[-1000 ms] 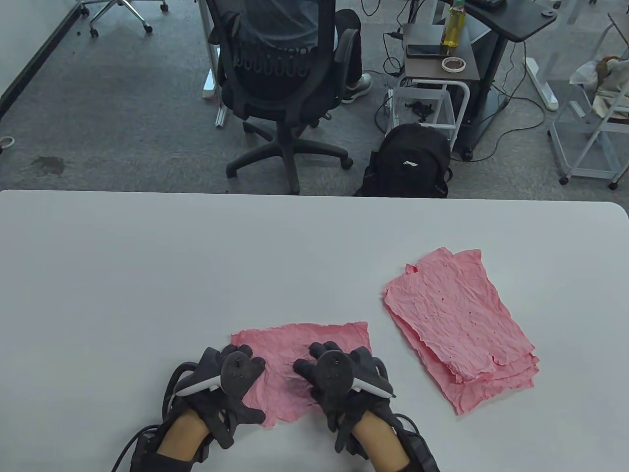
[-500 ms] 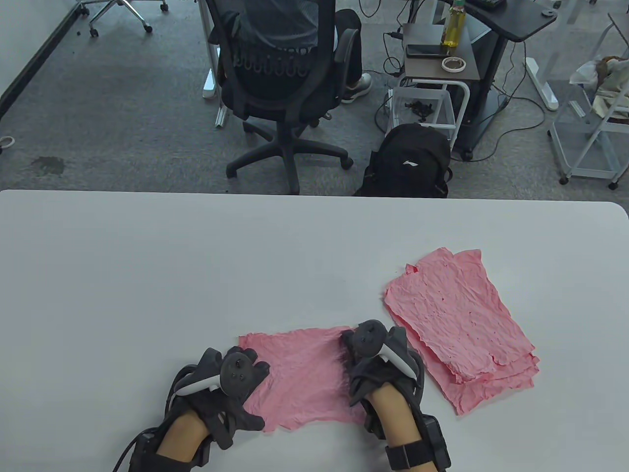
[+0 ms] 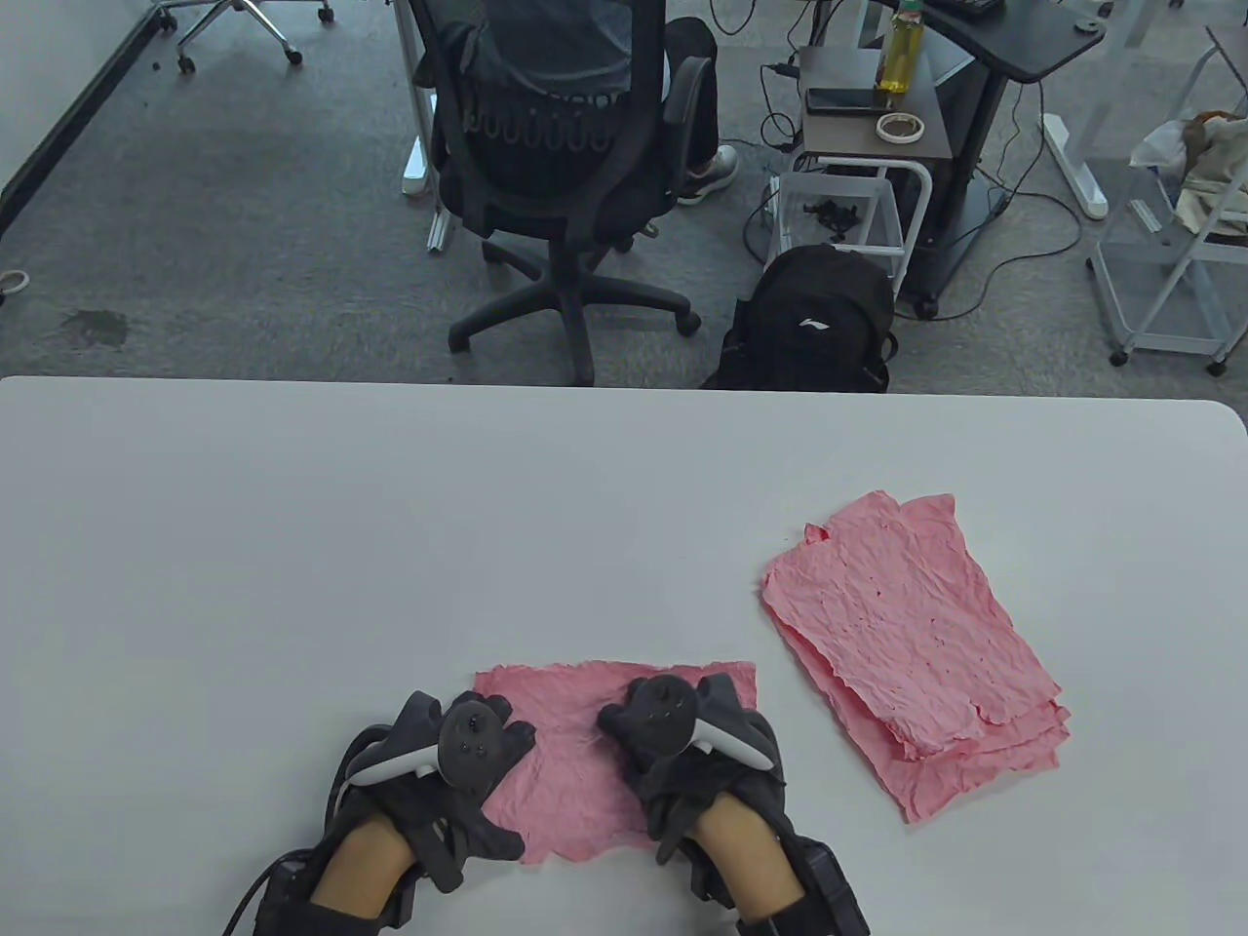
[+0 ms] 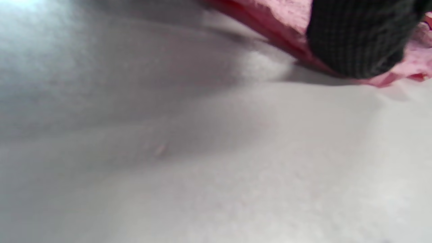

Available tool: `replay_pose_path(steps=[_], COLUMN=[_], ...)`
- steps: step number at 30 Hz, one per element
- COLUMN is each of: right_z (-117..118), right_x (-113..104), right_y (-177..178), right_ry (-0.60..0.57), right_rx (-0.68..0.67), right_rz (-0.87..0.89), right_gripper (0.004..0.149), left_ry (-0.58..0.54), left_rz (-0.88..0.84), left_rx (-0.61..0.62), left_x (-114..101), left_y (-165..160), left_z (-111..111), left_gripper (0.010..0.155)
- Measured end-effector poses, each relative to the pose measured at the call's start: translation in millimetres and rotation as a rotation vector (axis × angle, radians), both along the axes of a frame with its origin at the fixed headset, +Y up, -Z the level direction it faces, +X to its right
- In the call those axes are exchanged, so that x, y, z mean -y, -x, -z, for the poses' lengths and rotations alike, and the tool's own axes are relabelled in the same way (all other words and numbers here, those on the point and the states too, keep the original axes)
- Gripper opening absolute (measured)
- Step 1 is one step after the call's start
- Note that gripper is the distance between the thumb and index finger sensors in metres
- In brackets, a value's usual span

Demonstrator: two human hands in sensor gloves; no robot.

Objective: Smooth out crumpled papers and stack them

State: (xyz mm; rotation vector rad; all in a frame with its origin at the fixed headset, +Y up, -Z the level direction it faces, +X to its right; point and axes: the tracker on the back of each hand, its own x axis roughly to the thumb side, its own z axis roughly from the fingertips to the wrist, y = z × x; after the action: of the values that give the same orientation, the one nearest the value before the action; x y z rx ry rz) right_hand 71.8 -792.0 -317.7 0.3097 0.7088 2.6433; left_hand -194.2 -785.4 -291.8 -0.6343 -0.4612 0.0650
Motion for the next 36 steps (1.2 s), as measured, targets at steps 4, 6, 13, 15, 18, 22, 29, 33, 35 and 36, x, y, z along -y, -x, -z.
replay_pose_path(steps=[4, 6, 13, 15, 18, 22, 29, 33, 35, 36], right_z=[9, 10, -17, -28, -23, -4, 3, -10, -19, -21], right_x=[1, -1, -19, -15, -3, 1, -2, -13, -15, -14], right_y=[-37, -38, 25, 55, 61, 13, -32, -6, 21, 35], right_ry=[0.016, 0.019, -0.169, -0.108, -0.032, 0.006, -0.053, -0.205, -0.226, -0.212], right_rx=[0.135, 0.128, -0.144, -0.300, -0.298, -0.076, 0.113, -0.070, -0.150, -0.201], right_rz=[0.051, 0.053, 0.056, 0.035, -0.100, 0.040, -0.002, -0.072, -0.019, -0.001], right_gripper=[0.060, 0.060, 0.059, 0.058, 0.060, 0.061, 0.061, 0.062, 0.061, 0.060], left_ry=[-0.003, -0.002, -0.023, -0.019, 0.024, 0.014, 0.014, 0.008, -0.002, -0.007], left_rz=[-0.001, -0.003, 0.035, 0.045, 0.053, 0.051, 0.049, 0.054, 0.061, 0.065], left_rx=[0.001, -0.001, -0.044, -0.070, -0.095, -0.100, -0.098, -0.097, -0.106, -0.115], left_x=[0, 0, 0, 1, 2, 1, 2, 1, 1, 1], left_y=[0, 0, 0, 1, 4, 4, 4, 3, 4, 5], left_z=[0, 0, 1, 2, 2, 2, 2, 2, 2, 2], left_gripper=[0.105, 0.104, 0.104, 0.104, 0.104, 0.104, 0.104, 0.102, 0.101, 0.100])
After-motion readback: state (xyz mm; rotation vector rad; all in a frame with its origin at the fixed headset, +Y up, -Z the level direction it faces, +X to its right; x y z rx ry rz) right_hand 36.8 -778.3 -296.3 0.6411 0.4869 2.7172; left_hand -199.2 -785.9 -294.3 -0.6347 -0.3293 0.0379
